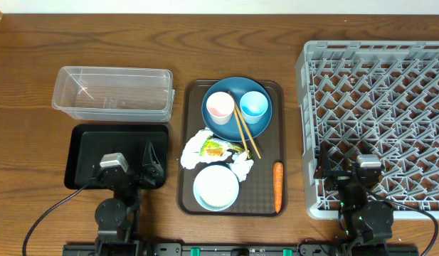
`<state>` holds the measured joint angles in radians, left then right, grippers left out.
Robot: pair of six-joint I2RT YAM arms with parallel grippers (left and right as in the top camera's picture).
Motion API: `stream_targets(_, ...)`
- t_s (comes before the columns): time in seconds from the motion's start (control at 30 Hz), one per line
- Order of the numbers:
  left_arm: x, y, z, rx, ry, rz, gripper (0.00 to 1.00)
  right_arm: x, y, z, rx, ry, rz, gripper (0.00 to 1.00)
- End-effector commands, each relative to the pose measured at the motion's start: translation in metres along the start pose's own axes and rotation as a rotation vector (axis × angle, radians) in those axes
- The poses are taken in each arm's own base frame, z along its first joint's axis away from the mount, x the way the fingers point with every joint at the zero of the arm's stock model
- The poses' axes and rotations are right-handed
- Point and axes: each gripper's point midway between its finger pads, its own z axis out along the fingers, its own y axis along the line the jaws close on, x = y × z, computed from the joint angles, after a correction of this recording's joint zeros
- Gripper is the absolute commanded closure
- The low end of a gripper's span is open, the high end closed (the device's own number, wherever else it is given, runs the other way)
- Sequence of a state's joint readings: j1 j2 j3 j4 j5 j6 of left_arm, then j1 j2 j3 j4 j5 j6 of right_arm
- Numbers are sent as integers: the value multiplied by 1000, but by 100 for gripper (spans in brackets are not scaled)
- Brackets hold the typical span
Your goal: Sort waste into correct bins and load items into the dishwasher rack
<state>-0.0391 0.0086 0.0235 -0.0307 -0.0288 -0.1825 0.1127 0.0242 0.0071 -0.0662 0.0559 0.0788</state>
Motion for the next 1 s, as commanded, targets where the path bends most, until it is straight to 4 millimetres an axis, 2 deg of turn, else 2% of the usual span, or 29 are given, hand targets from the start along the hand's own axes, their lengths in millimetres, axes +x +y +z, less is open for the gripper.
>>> stream_targets(0.0,16,9,1,-36,46,14,2,2,1,0,-1,6,-7,1)
stream_targets(0.97,16,9,1,-35,46,13,2,2,1,0,-1,6,-7,1)
